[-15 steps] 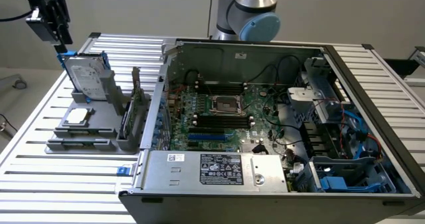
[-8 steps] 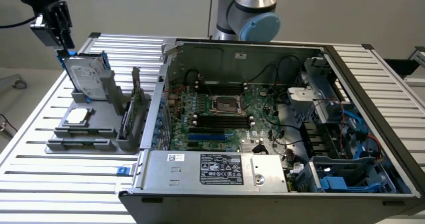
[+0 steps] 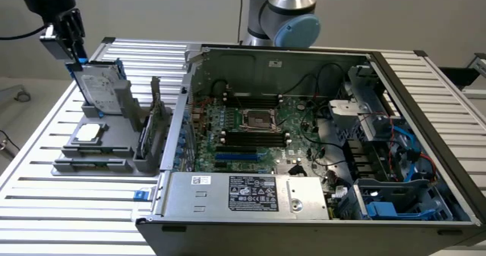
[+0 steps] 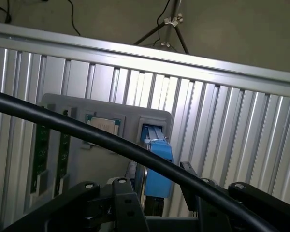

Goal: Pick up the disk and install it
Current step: 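Pick up the disk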

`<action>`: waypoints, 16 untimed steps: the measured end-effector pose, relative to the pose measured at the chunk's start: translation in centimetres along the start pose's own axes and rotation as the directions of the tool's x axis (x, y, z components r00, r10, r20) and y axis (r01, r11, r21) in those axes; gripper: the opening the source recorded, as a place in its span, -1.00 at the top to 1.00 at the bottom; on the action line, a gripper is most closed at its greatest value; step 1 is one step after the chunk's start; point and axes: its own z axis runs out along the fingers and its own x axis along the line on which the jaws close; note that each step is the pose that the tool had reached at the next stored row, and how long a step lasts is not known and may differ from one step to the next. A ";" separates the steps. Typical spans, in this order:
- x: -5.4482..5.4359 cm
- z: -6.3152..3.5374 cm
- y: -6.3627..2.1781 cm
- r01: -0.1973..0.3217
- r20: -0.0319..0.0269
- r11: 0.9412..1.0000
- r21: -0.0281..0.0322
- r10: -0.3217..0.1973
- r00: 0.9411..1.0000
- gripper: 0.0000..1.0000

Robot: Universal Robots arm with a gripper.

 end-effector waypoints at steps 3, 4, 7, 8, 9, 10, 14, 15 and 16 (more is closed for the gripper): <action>0.0 0.54 -0.02 0.000 0.001 1.000 0.000 0.000 1.000 0.04; 0.0 0.72 -0.03 0.000 0.001 1.000 0.000 0.000 1.000 0.04; 0.0 1.28 -0.05 -0.001 0.002 1.000 0.001 0.001 1.000 0.04; 0.0 1.47 -0.05 -0.001 0.003 1.000 0.001 0.001 1.000 0.04; 0.0 1.65 -0.05 -0.002 0.003 1.000 0.001 0.002 1.000 0.04; 0.0 1.82 -0.06 -0.003 0.003 1.000 0.001 0.003 1.000 0.04; -0.1 2.52 -0.08 -0.014 0.007 1.000 0.001 0.014 1.000 0.04; -0.1 2.68 -0.08 -0.019 0.009 1.000 0.001 0.019 1.000 0.04; -0.1 2.82 -0.08 -0.025 0.010 1.000 0.001 0.025 1.000 0.04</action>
